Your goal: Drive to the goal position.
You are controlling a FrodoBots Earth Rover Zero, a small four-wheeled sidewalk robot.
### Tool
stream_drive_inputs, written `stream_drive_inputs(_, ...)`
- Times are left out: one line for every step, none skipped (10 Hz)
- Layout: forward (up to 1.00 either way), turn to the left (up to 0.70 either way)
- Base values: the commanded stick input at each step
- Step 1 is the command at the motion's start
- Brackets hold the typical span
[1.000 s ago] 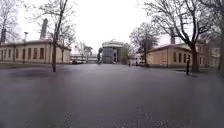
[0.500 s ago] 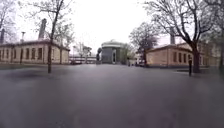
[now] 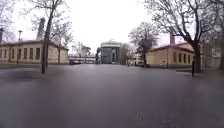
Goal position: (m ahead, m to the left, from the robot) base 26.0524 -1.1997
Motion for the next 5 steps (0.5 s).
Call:
stream_drive_inputs(1.0,0.4)
stream_drive_inputs(1.0,0.11)
stream_drive_inputs(1.0,0.0)
stream_drive_inputs(1.0,0.0)
stream_drive_inputs(1.0,0.0)
